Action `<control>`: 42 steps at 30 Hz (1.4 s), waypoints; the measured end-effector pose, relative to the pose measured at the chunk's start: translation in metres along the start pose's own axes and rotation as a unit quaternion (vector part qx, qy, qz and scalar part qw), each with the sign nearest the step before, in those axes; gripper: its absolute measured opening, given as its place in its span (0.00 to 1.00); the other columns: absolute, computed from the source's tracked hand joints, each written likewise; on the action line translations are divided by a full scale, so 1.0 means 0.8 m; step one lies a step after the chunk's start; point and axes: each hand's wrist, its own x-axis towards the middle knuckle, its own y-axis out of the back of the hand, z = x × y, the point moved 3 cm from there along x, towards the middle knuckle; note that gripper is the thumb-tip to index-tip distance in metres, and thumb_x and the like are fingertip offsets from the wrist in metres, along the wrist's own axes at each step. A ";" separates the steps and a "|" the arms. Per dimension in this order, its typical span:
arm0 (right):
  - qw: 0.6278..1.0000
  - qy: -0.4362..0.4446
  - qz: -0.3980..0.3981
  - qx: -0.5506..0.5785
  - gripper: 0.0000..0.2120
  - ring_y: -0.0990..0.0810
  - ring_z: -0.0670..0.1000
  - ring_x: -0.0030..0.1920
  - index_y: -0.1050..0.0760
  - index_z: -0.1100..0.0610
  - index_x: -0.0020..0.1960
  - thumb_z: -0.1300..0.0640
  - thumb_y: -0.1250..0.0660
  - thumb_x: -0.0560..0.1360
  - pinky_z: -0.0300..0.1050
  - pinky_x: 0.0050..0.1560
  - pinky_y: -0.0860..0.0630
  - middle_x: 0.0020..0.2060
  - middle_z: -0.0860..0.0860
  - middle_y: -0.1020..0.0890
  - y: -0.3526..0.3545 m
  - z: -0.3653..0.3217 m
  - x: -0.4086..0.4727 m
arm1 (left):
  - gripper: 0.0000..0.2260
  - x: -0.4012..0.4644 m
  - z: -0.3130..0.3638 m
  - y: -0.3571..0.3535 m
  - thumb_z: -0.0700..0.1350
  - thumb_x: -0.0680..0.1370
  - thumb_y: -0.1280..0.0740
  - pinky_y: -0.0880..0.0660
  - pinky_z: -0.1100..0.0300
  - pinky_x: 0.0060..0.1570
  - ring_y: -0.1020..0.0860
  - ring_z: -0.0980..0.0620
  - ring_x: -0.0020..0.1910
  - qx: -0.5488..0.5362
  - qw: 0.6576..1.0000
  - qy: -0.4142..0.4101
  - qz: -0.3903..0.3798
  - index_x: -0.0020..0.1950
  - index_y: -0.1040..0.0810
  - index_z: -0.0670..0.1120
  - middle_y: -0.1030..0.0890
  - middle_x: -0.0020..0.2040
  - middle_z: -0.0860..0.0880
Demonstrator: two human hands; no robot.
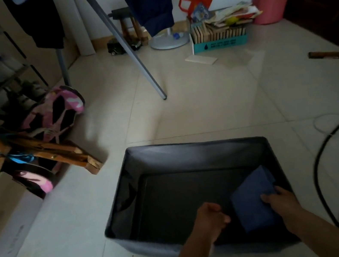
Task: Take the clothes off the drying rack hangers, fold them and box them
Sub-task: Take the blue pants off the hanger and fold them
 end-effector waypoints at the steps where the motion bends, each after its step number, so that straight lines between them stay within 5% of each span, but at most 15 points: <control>1: 1.000 0.003 0.012 -0.004 0.22 0.25 0.67 0.60 0.33 0.68 0.70 0.71 0.37 0.77 0.54 0.55 0.29 0.65 0.67 0.26 0.019 -0.001 -0.001 | 0.12 -0.006 -0.006 -0.017 0.27 0.77 0.42 0.29 0.66 0.26 0.24 0.57 0.23 -0.032 0.999 0.011 -0.022 0.43 0.32 0.44 0.23 0.23 0.51; 7: 0.999 0.013 0.049 0.001 0.28 0.29 0.67 0.66 0.40 0.65 0.75 0.68 0.36 0.77 0.56 0.63 0.31 0.69 0.66 0.31 0.084 0.005 -0.008 | 0.06 -0.036 -0.024 -0.056 0.41 0.82 0.41 0.29 0.62 0.37 0.25 0.57 0.36 -0.071 0.993 0.035 -0.091 0.58 0.31 0.49 0.22 0.42 0.52; 12: 0.997 -0.029 -0.057 0.053 0.15 0.20 0.58 0.43 0.26 0.66 0.63 0.69 0.35 0.76 0.48 0.43 0.23 0.53 0.63 0.19 0.011 0.026 -0.011 | 0.07 -0.020 -0.035 -0.016 0.43 0.83 0.41 0.29 0.61 0.39 0.26 0.54 0.44 -0.089 0.996 0.011 -0.018 0.61 0.32 0.49 0.24 0.49 0.51; 16: 0.983 -0.066 -0.148 0.090 0.14 0.18 0.56 0.34 0.25 0.65 0.58 0.73 0.42 0.76 0.42 0.29 0.20 0.38 0.57 0.16 -0.084 0.035 -0.012 | 0.08 -0.007 -0.045 0.038 0.35 0.80 0.36 0.27 0.65 0.37 0.26 0.51 0.43 -0.110 0.989 -0.036 0.089 0.58 0.28 0.39 0.24 0.50 0.42; 19: 0.971 -0.073 -0.207 0.093 0.15 0.17 0.57 0.37 0.25 0.64 0.58 0.73 0.43 0.75 0.44 0.33 0.20 0.42 0.60 0.17 -0.150 0.037 -0.007 | 0.27 0.000 -0.052 0.079 0.37 0.77 0.31 0.31 0.60 0.56 0.26 0.46 0.59 -0.114 0.980 -0.039 0.161 0.72 0.39 0.33 0.27 0.63 0.36; 22: 0.962 -0.068 -0.245 0.100 0.17 0.18 0.59 0.42 0.26 0.61 0.60 0.73 0.43 0.76 0.48 0.41 0.21 0.46 0.61 0.18 -0.210 0.044 0.002 | 0.29 0.010 -0.059 0.115 0.35 0.79 0.35 0.35 0.53 0.68 0.30 0.41 0.69 -0.149 0.964 -0.046 0.214 0.75 0.45 0.33 0.32 0.71 0.35; 26: 0.973 -0.067 -0.217 0.027 0.15 0.21 0.63 0.49 0.30 0.68 0.66 0.70 0.43 0.80 0.40 0.38 0.21 0.59 0.66 0.23 -0.255 0.070 0.023 | 0.35 0.026 -0.072 0.135 0.42 0.74 0.28 0.32 0.43 0.68 0.28 0.39 0.67 -0.164 0.959 -0.055 0.223 0.75 0.41 0.36 0.29 0.70 0.36; 29: 0.978 -0.074 -0.183 -0.071 0.17 0.29 0.68 0.65 0.34 0.73 0.68 0.71 0.45 0.80 0.50 0.63 0.28 0.66 0.70 0.29 -0.267 0.099 0.045 | 0.30 0.029 -0.076 0.137 0.35 0.78 0.34 0.32 0.42 0.68 0.29 0.40 0.69 -0.173 0.959 -0.038 0.223 0.77 0.43 0.38 0.31 0.72 0.38; 32: 0.980 -0.045 -0.151 -0.122 0.17 0.33 0.68 0.69 0.37 0.75 0.69 0.72 0.47 0.81 0.50 0.69 0.34 0.66 0.69 0.30 -0.264 0.112 0.054 | 0.29 0.029 -0.076 0.133 0.36 0.79 0.35 0.35 0.43 0.70 0.31 0.42 0.71 -0.158 0.965 -0.030 0.209 0.78 0.44 0.41 0.33 0.74 0.41; 34: 0.983 -0.055 -0.155 -0.082 0.19 0.29 0.66 0.67 0.36 0.71 0.70 0.70 0.42 0.80 0.56 0.69 0.32 0.66 0.64 0.28 -0.267 0.114 0.054 | 0.29 0.024 -0.072 0.131 0.36 0.80 0.36 0.35 0.43 0.71 0.32 0.43 0.72 -0.170 0.964 -0.030 0.200 0.78 0.44 0.42 0.35 0.75 0.42; 42: 0.930 0.105 -0.073 -0.345 0.23 0.35 0.61 0.70 0.35 0.60 0.71 0.55 0.37 0.79 0.50 0.69 0.36 0.69 0.60 0.31 -0.248 0.061 0.021 | 0.23 0.005 -0.041 0.124 0.39 0.81 0.38 0.33 0.49 0.69 0.30 0.45 0.69 -0.155 0.975 -0.041 0.155 0.76 0.37 0.44 0.30 0.72 0.43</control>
